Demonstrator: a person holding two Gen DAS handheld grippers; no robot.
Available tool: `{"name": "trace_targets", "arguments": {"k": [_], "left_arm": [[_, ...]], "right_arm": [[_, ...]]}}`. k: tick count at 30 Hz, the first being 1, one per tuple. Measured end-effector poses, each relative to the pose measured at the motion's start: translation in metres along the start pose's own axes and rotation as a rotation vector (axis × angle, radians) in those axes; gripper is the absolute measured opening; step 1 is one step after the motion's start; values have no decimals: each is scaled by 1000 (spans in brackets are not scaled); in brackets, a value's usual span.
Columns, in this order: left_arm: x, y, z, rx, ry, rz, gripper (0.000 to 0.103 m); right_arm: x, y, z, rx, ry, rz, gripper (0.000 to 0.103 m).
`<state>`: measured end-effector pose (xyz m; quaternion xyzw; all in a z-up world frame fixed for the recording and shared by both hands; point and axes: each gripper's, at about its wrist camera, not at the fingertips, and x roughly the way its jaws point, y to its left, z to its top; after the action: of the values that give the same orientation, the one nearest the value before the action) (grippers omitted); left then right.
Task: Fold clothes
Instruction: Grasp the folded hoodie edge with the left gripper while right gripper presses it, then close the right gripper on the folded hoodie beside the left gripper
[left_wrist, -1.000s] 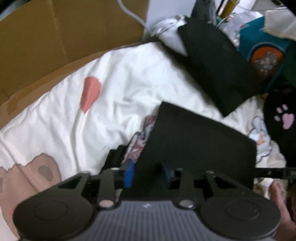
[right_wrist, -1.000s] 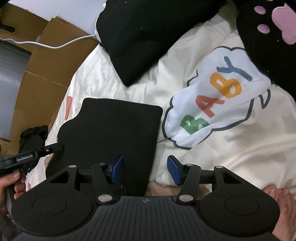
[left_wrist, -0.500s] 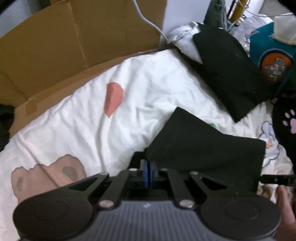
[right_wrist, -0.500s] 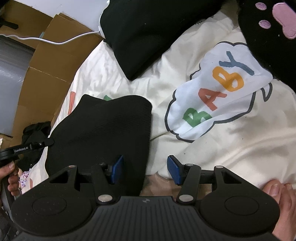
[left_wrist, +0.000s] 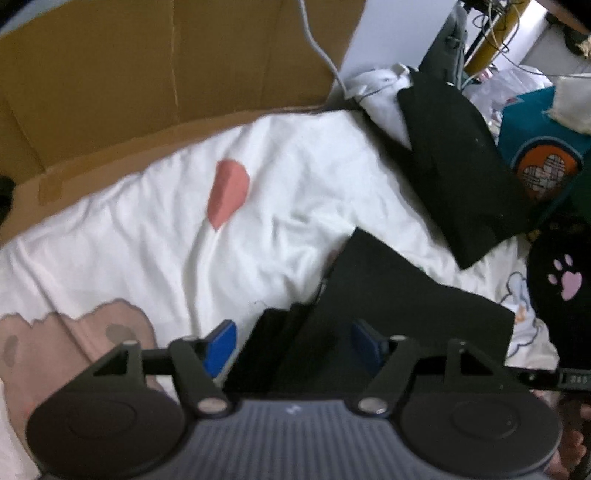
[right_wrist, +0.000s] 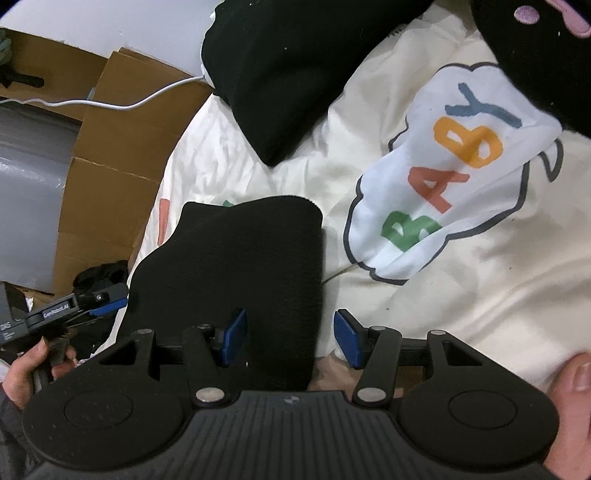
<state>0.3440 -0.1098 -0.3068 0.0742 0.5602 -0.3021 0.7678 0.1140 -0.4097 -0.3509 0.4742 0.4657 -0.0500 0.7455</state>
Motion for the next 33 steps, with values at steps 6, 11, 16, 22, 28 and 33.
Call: {"name": "trace_targets", "arguments": {"k": [6, 11, 16, 22, 28, 33], "left_arm": [[12, 7, -3, -6, 3, -78, 71], [17, 8, -2, -2, -4, -132, 72], [29, 12, -2, -11, 21, -147, 74], [36, 15, -2, -37, 36, -196, 76], [43, 14, -1, -1, 61, -174, 83], [51, 21, -8, -24, 62, -209, 84]], "right_arm": [[3, -3, -1, 10, -12, 15, 57], [8, -6, -2, 16, -16, 7, 57], [11, -5, -2, 11, -18, 3, 57], [12, -5, -3, 4, -21, 4, 57], [11, -6, -4, 2, -23, 7, 57], [11, -6, -3, 8, -28, 13, 57]]}}
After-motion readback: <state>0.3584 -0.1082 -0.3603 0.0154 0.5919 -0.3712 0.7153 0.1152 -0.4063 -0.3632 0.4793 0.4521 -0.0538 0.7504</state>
